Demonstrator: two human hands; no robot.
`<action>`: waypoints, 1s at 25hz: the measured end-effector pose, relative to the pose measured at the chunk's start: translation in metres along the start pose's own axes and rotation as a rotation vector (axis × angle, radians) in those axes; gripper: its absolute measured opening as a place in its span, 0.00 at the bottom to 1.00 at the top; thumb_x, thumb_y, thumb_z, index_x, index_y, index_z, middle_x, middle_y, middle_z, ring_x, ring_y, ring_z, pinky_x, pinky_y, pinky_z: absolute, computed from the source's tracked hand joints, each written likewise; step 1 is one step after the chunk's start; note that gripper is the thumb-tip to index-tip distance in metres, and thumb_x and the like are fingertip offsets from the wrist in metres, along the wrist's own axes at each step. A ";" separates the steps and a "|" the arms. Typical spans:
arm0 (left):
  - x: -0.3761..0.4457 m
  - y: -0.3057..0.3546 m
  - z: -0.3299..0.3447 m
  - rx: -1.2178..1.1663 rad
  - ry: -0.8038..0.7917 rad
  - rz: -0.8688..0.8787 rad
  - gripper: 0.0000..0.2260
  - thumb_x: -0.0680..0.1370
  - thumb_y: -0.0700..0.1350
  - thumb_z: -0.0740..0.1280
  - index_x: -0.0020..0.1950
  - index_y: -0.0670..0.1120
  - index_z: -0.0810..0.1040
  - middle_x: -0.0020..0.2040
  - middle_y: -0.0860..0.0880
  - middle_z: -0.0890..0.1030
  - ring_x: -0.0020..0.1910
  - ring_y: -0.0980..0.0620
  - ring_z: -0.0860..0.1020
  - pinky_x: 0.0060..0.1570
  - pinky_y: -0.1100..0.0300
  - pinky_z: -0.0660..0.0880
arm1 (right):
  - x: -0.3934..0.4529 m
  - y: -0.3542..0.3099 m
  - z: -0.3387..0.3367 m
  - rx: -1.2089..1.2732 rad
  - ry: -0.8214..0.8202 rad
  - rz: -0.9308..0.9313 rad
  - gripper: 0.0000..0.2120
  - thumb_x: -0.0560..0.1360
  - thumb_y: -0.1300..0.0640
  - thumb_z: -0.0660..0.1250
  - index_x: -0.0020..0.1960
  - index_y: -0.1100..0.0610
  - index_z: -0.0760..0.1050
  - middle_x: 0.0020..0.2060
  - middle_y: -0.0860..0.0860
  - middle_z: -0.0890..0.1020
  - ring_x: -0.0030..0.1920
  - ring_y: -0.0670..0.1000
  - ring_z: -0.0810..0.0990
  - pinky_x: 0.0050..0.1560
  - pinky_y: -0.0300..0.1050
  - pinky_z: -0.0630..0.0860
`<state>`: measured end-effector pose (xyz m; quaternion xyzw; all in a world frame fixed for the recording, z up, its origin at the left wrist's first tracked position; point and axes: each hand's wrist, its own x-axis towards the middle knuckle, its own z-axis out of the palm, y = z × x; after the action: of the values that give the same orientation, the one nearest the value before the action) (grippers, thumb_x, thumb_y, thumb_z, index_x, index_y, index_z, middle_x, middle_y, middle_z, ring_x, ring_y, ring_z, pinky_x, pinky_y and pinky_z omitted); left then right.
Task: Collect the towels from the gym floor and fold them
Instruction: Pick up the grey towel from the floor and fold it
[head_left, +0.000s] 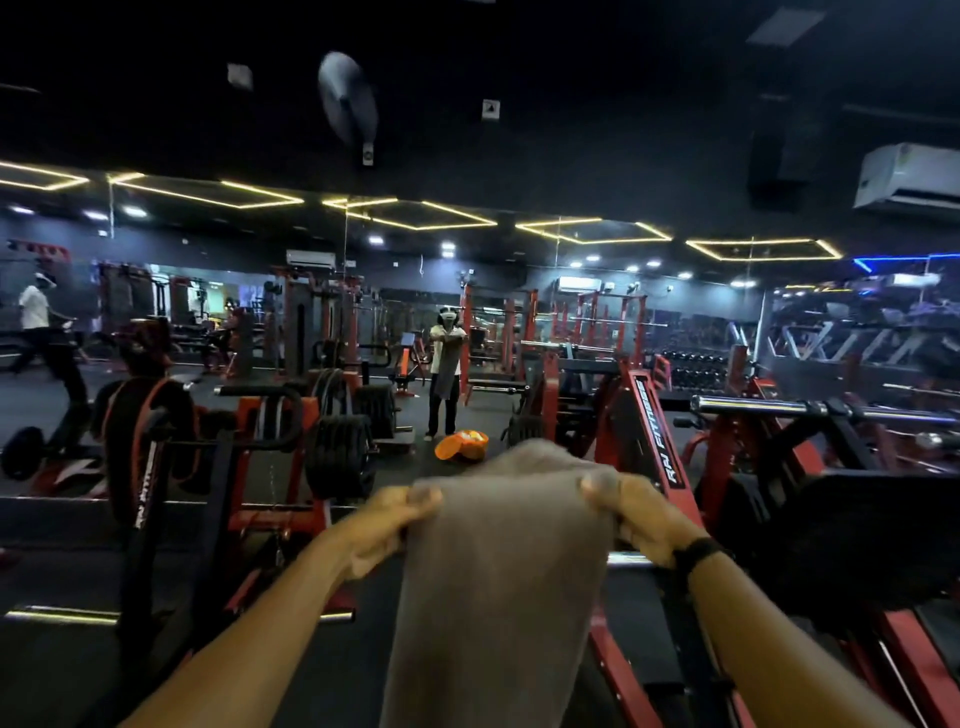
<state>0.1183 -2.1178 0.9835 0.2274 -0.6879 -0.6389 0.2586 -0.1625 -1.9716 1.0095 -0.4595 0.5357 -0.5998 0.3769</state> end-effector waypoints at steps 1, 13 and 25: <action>-0.003 0.004 -0.005 -0.093 0.033 0.012 0.21 0.70 0.54 0.73 0.58 0.44 0.80 0.53 0.45 0.84 0.54 0.47 0.81 0.53 0.51 0.77 | 0.005 -0.004 -0.004 0.092 -0.022 0.004 0.11 0.76 0.55 0.67 0.55 0.59 0.78 0.50 0.57 0.83 0.48 0.52 0.82 0.47 0.46 0.80; -0.006 0.010 -0.024 0.091 0.091 -0.103 0.34 0.55 0.59 0.81 0.57 0.47 0.80 0.52 0.47 0.84 0.52 0.51 0.81 0.42 0.59 0.77 | 0.004 0.027 0.030 -0.238 -0.153 0.154 0.11 0.76 0.55 0.66 0.56 0.57 0.78 0.55 0.56 0.81 0.53 0.53 0.79 0.56 0.54 0.78; -0.008 0.028 -0.042 0.050 0.337 -0.015 0.24 0.70 0.50 0.75 0.62 0.42 0.77 0.55 0.43 0.82 0.56 0.45 0.79 0.56 0.52 0.76 | 0.028 -0.003 0.054 -0.156 -0.057 0.114 0.14 0.76 0.57 0.67 0.60 0.61 0.77 0.52 0.56 0.82 0.54 0.57 0.81 0.46 0.49 0.80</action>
<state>0.1521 -2.1427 1.0133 0.3429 -0.6487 -0.5763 0.3598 -0.1193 -2.0131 1.0164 -0.4729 0.5954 -0.5205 0.3886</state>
